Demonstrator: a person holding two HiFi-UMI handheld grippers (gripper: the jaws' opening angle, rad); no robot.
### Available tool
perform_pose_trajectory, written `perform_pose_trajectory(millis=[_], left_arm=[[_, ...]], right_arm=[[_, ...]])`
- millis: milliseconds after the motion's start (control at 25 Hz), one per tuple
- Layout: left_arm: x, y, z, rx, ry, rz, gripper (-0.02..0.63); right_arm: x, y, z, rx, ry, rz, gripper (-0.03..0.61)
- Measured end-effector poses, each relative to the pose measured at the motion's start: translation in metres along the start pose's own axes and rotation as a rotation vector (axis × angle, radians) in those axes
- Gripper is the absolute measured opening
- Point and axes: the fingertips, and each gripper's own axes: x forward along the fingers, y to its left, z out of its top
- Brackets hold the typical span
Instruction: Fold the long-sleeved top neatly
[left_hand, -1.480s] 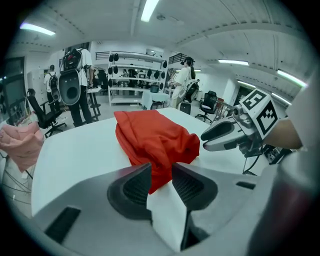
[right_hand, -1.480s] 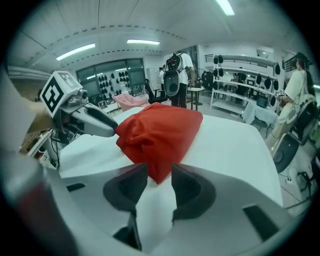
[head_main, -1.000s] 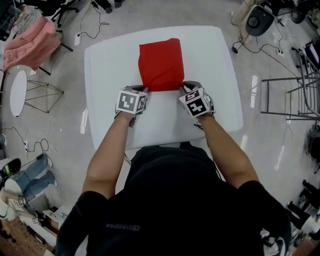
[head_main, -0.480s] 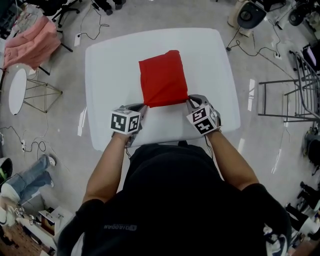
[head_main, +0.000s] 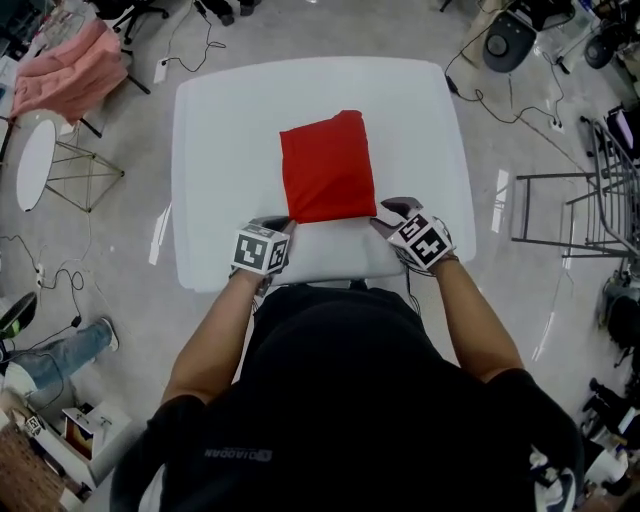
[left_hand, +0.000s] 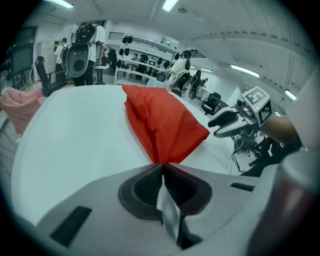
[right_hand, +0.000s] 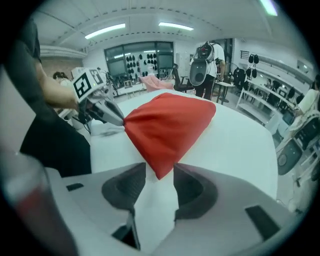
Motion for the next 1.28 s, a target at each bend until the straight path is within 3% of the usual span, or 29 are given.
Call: perform_pose_trajectory(millis=[200,360,520,640,720,880,1040,1080,1200,1280], left_arm=[[0.002,-0.005,0.001,-0.01,-0.016,0.019,0.017],[0.0,-0.003,0.003,-0.01,-0.018,0.04,0.017],[0.002,-0.006,0.004,-0.007,-0.011,0.05,0.017],[0.003,-0.012,0.005,0.021,0.006,0.068,0.017],[0.002,-0.012,0.006,0.037,0.014,0.079,0.017],[0.0,-0.005,0.006,-0.004,0.011,0.075,0.017],[-0.001,0.0,0.003,-0.044,0.015,0.066,0.017],[0.0,0.001,0.002,-0.062,0.017,0.064,0.017],[0.002,0.005,-0.002,-0.136,0.008,0.066,0.015],[0.003,0.007,-0.005,-0.159,0.01,0.071,0.014]], right_arm=[[-0.025,-0.024,0.056,0.096,-0.196,0.088,0.134],[0.012,-0.033,0.142,-0.005,-0.253,0.15,0.128],[0.063,-0.034,0.207,-0.176,-0.18,0.243,0.168],[0.09,-0.033,0.224,-0.298,-0.074,0.317,0.196],[0.106,-0.038,0.228,-0.32,0.006,0.341,0.192],[0.13,-0.034,0.232,-0.287,0.114,0.44,0.135],[0.141,-0.017,0.228,-0.365,0.191,0.516,0.034],[0.143,-0.018,0.233,-0.351,0.174,0.522,0.028],[0.148,-0.028,0.262,-0.159,0.055,0.541,0.023],[0.155,-0.032,0.268,-0.086,0.034,0.535,0.024]])
